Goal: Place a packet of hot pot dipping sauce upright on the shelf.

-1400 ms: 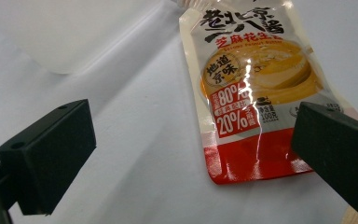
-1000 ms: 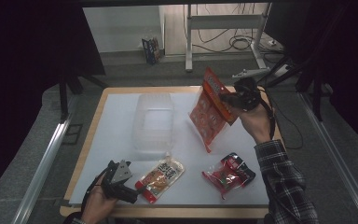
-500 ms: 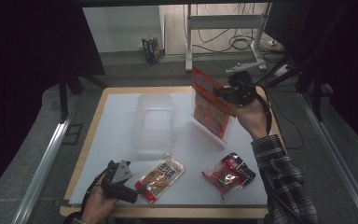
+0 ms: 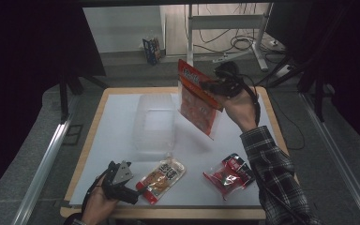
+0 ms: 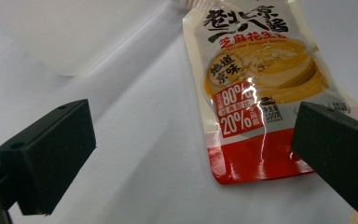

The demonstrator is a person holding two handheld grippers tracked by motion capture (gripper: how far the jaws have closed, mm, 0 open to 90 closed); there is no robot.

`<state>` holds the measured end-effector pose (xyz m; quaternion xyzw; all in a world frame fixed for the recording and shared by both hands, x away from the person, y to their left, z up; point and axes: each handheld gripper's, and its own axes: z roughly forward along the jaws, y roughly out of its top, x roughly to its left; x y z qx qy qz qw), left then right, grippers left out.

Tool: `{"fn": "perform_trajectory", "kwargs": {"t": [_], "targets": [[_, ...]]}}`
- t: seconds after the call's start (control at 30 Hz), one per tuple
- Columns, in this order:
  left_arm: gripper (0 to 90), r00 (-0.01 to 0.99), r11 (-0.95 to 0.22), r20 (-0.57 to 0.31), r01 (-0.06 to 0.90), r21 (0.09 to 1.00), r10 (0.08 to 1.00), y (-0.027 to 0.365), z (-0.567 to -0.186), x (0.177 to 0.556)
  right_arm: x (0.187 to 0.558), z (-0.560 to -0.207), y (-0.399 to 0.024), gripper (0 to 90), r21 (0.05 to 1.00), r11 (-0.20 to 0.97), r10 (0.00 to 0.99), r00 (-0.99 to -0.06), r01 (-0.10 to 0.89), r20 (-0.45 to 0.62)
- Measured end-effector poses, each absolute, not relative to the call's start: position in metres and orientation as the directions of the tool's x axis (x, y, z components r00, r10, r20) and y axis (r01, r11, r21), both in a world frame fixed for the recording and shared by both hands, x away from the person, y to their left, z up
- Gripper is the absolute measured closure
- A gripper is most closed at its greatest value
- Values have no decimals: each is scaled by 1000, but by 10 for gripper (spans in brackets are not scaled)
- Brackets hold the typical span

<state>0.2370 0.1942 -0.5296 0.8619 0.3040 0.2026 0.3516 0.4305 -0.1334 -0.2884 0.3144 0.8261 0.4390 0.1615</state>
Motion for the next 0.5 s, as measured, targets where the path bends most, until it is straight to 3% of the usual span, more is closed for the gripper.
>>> {"fn": "perform_trajectory", "kwargs": {"t": [0.5], "targets": [[0, 729, -547, 125, 377, 747, 673, 197, -527, 236, 447, -270, -76, 886, 841, 398, 630, -776, 366, 39]]}}
